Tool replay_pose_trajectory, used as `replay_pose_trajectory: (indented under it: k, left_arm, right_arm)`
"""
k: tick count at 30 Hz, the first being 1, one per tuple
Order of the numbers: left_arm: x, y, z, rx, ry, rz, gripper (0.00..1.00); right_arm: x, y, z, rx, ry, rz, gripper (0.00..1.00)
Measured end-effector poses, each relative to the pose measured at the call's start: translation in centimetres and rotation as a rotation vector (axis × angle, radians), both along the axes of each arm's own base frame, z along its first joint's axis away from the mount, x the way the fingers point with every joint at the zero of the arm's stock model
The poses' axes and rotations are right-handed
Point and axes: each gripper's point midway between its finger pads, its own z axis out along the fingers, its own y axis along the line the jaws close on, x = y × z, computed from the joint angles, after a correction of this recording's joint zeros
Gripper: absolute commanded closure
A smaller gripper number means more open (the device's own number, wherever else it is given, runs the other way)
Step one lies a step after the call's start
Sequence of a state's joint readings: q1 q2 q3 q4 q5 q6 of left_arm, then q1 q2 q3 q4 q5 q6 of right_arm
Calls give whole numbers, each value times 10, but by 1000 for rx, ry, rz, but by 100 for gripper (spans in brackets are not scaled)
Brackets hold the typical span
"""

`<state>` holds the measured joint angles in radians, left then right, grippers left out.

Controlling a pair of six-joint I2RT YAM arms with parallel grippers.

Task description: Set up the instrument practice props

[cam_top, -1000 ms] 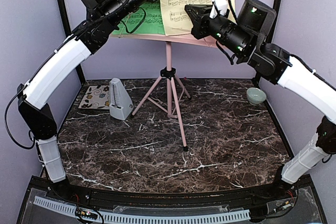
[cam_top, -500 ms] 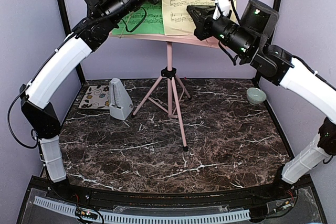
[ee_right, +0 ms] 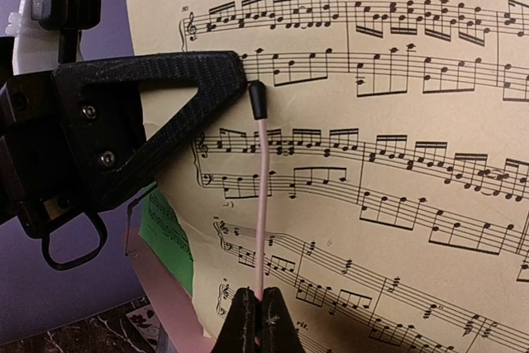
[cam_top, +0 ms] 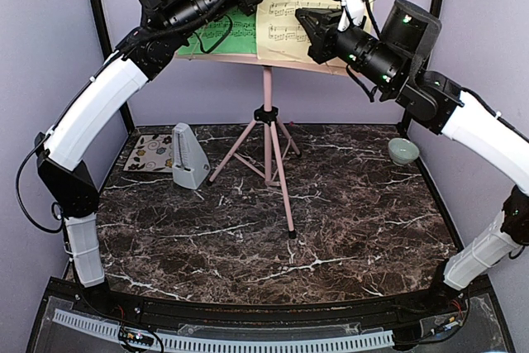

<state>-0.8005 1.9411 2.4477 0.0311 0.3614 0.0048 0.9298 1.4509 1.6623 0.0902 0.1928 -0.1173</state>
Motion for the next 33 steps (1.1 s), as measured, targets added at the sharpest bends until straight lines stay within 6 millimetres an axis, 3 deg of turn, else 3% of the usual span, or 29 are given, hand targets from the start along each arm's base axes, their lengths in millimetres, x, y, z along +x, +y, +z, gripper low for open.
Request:
replay_pose_trajectory:
  k: [4, 11, 27, 33]
  left_arm:
    - [0, 0, 0, 6, -11, 5, 100]
    - [1, -1, -1, 8, -14, 10, 96]
    - [10, 2, -1, 1, -8, 63, 59]
    - [11, 7, -4, 6, 8, 87, 55]
  right_arm:
    - [0, 0, 0, 1, -1, 7, 100]
    - [2, -1, 0, 10, 8, 6, 83]
    - [1, -3, 3, 20, 6, 6, 73]
    - [-4, -13, 12, 36, -8, 4, 59]
